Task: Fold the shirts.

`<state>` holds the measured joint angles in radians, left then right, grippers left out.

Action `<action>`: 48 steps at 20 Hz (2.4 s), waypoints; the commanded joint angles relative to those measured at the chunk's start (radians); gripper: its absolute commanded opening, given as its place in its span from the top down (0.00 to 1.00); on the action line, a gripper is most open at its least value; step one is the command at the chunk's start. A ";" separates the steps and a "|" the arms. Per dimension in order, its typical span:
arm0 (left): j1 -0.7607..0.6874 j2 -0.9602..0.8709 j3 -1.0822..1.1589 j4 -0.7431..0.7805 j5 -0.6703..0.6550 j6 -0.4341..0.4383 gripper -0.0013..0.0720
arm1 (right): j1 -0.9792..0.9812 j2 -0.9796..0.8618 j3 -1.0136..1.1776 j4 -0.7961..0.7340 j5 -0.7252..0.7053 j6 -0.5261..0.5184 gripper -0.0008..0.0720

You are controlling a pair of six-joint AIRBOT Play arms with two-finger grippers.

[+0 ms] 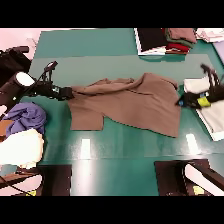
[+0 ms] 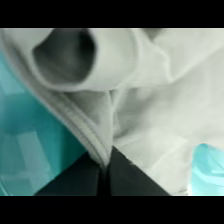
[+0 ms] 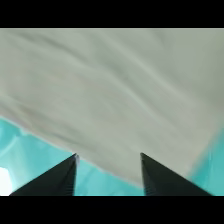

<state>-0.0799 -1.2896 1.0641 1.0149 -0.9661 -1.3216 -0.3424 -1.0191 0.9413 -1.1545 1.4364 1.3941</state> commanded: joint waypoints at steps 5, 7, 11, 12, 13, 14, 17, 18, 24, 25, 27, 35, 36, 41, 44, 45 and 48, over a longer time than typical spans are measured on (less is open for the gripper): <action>0.000 0.035 0.013 0.024 -0.013 0.014 0.94 | -0.362 0.064 -0.440 -0.039 0.008 -0.021 0.30; -0.001 0.035 0.013 0.024 -0.014 0.014 0.94 | -0.362 0.035 -0.485 0.015 -0.025 -0.043 0.32; 0.000 0.035 0.013 0.021 -0.014 0.014 0.94 | -0.319 -0.009 -0.495 0.177 -0.125 -0.079 0.47; -0.001 0.035 0.013 0.018 -0.014 0.014 0.94 | -0.280 -0.024 -0.486 0.176 -0.136 -0.078 0.49; -0.001 0.035 0.013 0.017 -0.014 0.014 0.94 | -0.238 -0.041 -0.475 0.176 -0.140 -0.078 0.49; 0.000 0.035 0.013 0.017 -0.014 0.014 0.94 | -0.187 -0.063 -0.460 0.175 -0.147 -0.077 0.49; 0.000 0.035 0.013 0.018 -0.019 0.014 0.94 | -0.043 -0.120 -0.412 0.175 -0.164 -0.075 0.76; 0.000 0.036 0.013 0.018 -0.023 0.014 0.94 | 0.006 -0.130 -0.390 0.174 -0.166 -0.075 0.93; 0.000 0.219 0.126 0.062 -0.021 -0.011 0.95 | 0.161 0.040 -0.076 0.151 -0.141 -0.075 0.96; 0.000 0.274 0.186 0.064 -0.020 -0.013 0.95 | 0.160 0.090 0.019 0.150 -0.145 -0.075 0.96; 0.000 0.370 0.321 0.063 -0.010 -0.013 0.94 | 0.160 0.170 0.227 0.137 -0.167 -0.075 0.96; 0.000 0.576 0.891 0.064 0.041 -0.044 0.95 | 0.160 0.268 0.917 -0.019 -0.201 -0.002 0.96; 0.000 0.576 0.936 0.071 0.039 -0.063 0.95 | 0.160 0.261 0.966 -0.057 -0.175 0.013 0.96; 0.000 0.551 0.958 0.231 -0.060 -0.193 0.95 | 0.160 0.142 1.141 -0.104 0.051 0.031 0.96; 0.000 0.459 0.858 0.234 -0.210 -0.198 0.95 | 0.160 0.069 1.082 -0.104 0.107 0.031 0.96; 0.000 0.414 0.806 0.235 -0.254 -0.198 0.95 | 0.160 0.046 1.032 -0.104 0.113 0.031 0.96; 0.000 0.263 0.616 0.230 -0.303 -0.196 0.94 | 0.160 -0.046 0.869 -0.106 0.108 0.031 0.96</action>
<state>-0.0803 -0.9173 1.8133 1.2362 -1.1839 -1.5078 -0.1833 -0.9924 1.9156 -1.2572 1.5154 1.4223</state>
